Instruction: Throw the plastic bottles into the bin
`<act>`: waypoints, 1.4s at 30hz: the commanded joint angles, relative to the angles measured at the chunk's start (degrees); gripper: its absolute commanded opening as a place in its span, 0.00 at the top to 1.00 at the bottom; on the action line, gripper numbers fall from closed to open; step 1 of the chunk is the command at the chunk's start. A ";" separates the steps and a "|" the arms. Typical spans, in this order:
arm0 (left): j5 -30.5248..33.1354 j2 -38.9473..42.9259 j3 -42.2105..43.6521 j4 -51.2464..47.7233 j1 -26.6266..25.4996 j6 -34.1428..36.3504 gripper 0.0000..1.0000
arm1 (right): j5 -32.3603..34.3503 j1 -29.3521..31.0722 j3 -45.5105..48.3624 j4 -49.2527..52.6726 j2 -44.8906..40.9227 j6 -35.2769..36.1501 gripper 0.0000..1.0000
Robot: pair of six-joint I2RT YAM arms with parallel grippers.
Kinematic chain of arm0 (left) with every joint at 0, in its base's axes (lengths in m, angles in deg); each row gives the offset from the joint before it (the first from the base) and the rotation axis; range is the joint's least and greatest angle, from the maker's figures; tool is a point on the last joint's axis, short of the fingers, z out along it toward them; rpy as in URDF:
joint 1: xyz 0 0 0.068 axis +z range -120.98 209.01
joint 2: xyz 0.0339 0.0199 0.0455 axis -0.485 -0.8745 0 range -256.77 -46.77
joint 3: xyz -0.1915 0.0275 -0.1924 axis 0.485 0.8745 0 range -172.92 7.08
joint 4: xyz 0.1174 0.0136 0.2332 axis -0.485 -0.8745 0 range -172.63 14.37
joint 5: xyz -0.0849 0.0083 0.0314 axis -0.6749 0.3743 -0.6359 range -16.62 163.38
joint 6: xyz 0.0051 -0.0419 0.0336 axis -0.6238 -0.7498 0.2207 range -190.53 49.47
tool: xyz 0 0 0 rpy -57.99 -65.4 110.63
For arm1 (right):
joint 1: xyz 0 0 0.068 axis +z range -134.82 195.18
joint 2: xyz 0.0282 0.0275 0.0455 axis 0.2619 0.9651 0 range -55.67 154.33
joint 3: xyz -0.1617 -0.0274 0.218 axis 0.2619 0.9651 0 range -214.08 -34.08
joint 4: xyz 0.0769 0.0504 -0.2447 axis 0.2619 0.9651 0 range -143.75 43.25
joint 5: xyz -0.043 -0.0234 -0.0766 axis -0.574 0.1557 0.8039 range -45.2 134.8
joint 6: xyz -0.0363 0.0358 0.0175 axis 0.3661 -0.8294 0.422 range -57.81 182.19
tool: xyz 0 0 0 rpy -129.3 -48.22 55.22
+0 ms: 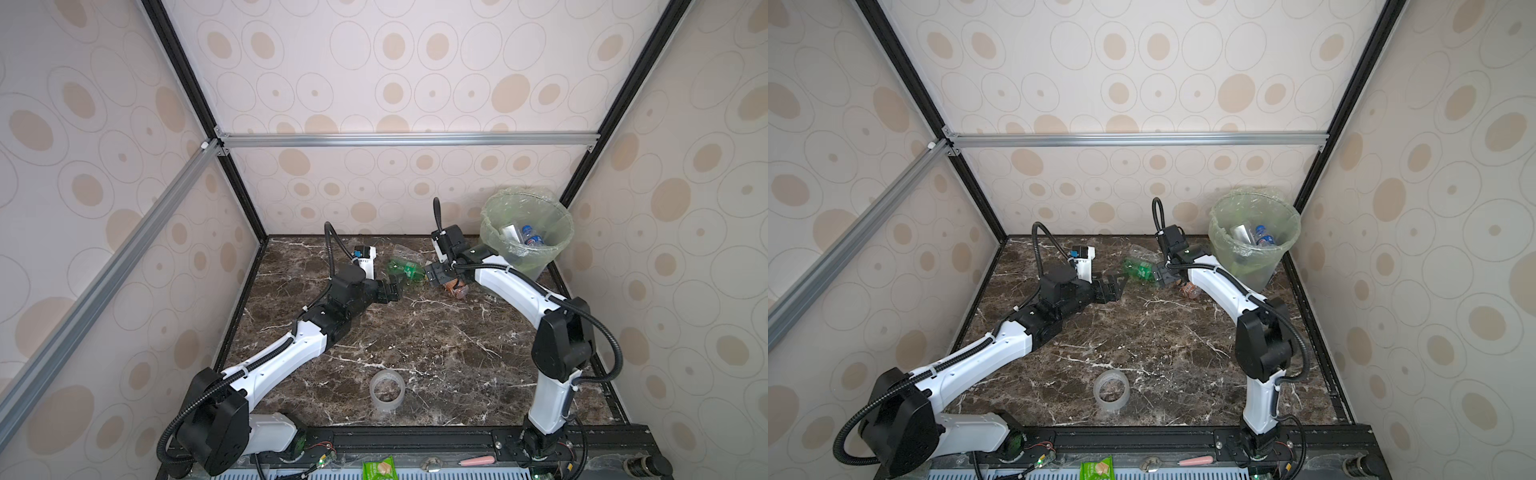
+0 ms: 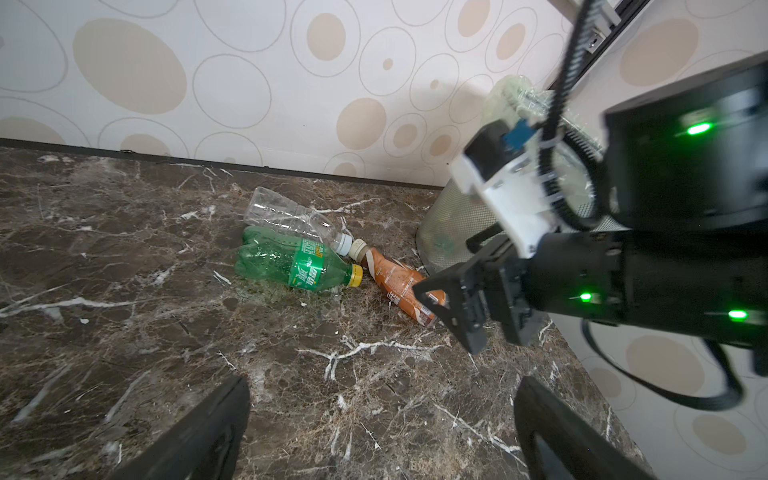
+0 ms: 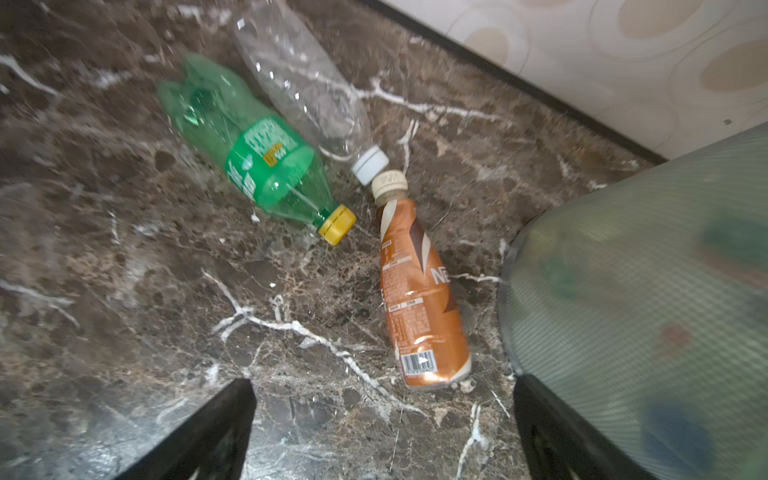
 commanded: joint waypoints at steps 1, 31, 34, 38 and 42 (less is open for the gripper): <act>-0.92 0.27 -0.42 1.78 0.45 -1.34 0.01 | 0.36 -0.90 -4.00 5.08 3.94 0.28 0.00; -2.50 -2.23 0.22 2.73 1.51 -2.66 0.01 | -2.33 -6.12 -5.46 8.48 14.26 0.47 0.43; -2.62 -2.07 0.56 3.06 1.51 -3.01 0.01 | -4.21 -6.13 -2.68 8.15 12.06 -1.03 0.45; -2.68 -1.74 0.88 3.19 1.55 -3.28 0.01 | -6.84 -5.52 1.99 7.74 8.46 -4.75 0.47; -2.39 -0.83 1.75 3.54 1.63 -3.40 0.01 | -8.79 -3.68 7.38 6.81 4.17 -9.03 0.47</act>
